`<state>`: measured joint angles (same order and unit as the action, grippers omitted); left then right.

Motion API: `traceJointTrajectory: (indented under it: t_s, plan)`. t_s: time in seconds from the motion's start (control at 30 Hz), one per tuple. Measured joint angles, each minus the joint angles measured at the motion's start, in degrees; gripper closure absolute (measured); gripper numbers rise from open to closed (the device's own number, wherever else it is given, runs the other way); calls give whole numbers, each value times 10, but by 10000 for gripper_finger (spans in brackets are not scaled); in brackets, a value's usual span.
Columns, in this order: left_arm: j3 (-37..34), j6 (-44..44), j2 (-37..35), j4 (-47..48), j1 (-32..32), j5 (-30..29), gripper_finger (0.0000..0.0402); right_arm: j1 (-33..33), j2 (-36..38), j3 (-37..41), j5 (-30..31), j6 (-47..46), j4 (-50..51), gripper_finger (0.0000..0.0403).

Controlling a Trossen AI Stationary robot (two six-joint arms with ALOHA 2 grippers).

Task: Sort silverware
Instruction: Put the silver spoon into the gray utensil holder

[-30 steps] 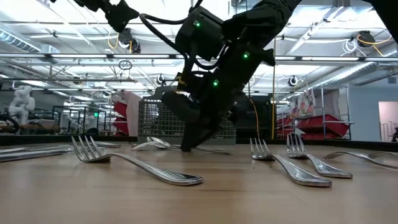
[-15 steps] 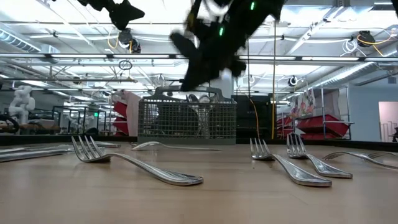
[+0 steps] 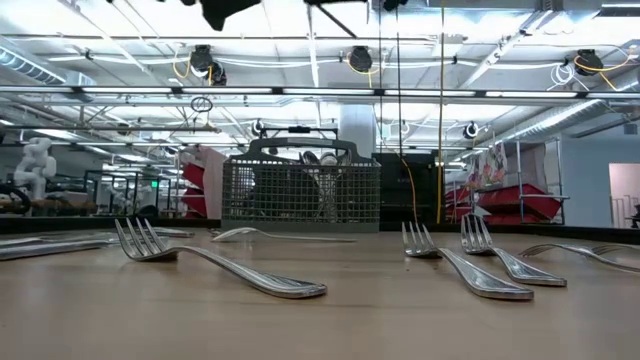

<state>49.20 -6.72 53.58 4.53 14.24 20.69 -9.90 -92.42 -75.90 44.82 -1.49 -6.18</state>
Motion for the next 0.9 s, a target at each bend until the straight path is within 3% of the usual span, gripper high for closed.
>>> traceJointTrajectory:
  t_s: [0.23,0.5,0.63,0.9]
  plan:
    - [0,5,74,-155,0,12,114,1,-11,0,-14,24,-22,403]
    - [0,19,141,-261,0,21,124,0,-15,0,-14,28,-21,403]
    - [0,23,169,-276,0,22,162,0,-15,0,-11,40,-26,402]
    - [0,35,176,-339,0,19,278,1,-14,0,20,92,-72,402]
